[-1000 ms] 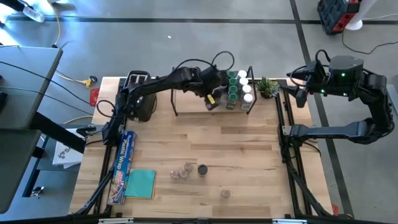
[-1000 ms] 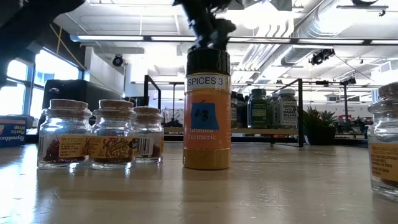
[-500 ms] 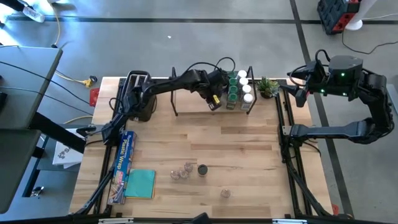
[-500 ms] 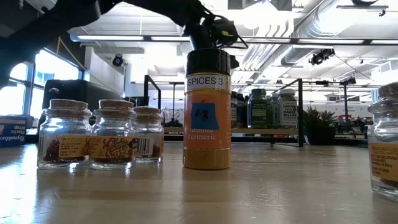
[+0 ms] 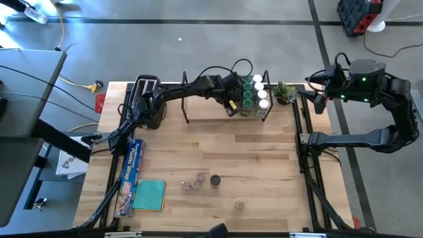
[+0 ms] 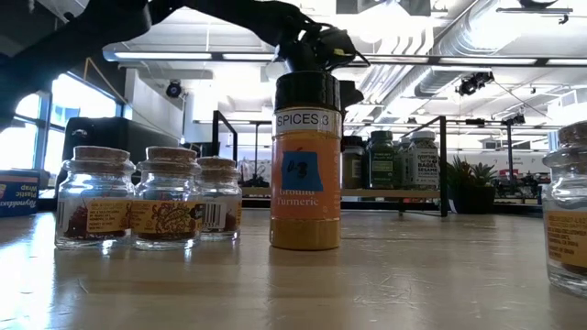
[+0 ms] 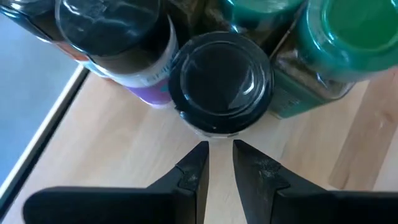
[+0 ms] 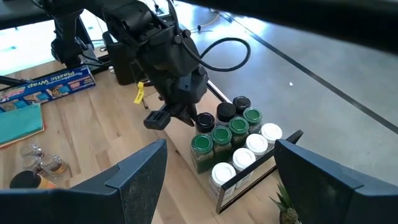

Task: Shelf spices
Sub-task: Put the black seasoning bottle on the shelf and align it with the other black seasoning bottles

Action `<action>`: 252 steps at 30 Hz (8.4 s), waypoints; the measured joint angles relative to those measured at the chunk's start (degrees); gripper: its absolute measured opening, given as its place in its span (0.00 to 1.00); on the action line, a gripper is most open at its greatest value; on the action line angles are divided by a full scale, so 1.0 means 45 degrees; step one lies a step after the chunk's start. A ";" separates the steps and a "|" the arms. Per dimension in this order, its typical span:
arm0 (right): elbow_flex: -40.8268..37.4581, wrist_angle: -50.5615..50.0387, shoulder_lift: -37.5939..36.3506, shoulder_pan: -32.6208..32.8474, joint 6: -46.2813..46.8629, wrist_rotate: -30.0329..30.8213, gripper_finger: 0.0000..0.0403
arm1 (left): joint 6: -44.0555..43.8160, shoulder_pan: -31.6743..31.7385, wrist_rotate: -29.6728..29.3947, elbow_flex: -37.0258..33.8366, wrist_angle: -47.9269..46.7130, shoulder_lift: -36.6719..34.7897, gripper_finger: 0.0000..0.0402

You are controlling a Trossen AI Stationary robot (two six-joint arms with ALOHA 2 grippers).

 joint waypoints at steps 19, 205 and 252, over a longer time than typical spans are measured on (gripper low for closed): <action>0.0000 0.0743 0.0000 0.0000 -0.0679 0.0377 0.72 | -0.0583 -0.2382 -0.0385 0.0004 -0.2945 -0.2631 0.17; -0.0005 -0.0664 -0.0447 -0.0001 -0.1372 -0.0763 0.72 | 0.8788 -0.5303 0.0945 -0.0773 0.0275 -0.0452 0.59; -0.0005 -0.1384 -0.0430 0.0000 -0.1044 -0.0792 0.72 | 0.9418 -0.5476 -0.0568 0.0768 -0.3094 0.1336 0.65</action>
